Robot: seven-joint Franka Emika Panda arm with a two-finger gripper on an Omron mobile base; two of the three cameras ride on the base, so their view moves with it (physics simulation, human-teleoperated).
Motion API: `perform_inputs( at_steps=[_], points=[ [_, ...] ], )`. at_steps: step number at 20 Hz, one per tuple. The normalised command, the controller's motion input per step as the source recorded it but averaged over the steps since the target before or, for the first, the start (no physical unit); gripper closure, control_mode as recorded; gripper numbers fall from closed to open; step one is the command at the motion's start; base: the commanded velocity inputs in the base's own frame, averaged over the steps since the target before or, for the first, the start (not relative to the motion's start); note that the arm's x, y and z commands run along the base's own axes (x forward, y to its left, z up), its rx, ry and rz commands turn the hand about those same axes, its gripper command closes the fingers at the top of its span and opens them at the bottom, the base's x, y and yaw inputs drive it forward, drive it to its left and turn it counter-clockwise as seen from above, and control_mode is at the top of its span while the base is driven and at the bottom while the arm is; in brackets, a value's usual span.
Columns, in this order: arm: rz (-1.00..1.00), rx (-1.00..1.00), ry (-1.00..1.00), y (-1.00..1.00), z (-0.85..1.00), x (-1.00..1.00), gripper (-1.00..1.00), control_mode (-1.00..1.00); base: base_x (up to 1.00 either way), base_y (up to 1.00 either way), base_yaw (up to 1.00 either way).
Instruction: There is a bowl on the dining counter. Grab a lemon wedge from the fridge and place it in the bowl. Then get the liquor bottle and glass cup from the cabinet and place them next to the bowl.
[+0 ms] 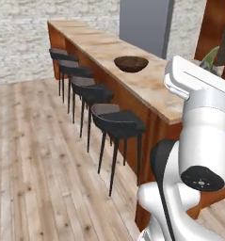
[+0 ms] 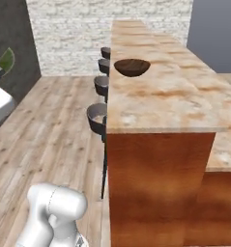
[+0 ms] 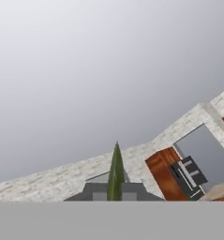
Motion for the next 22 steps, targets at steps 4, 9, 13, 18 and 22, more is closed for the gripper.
perform_inputs(
  at_steps=[4, 9, 13, 18, 22],
  points=[
    [0.0, 0.0, 0.0, 0.0, 0.0, 0.0, 1.0, 1.0, 0.21, 1.0, -0.49],
    [0.0, 0.0, 0.0, 0.0, 0.0, 0.0, 1.0, 1.0, 0.35, 0.98, -0.52],
    [0.0, 0.0, 0.0, 0.0, 0.0, 0.0, 1.0, 1.0, 0.4, 0.94, -0.54],
    [0.0, 0.0, 0.0, 0.0, 0.0, 0.0, 1.0, 1.0, 0.57, 0.9, -0.55],
    [0.0, 0.0, 0.0, 0.0, 0.0, 0.0, 1.0, 1.0, 0.6, 0.86, -0.56]
  ],
)
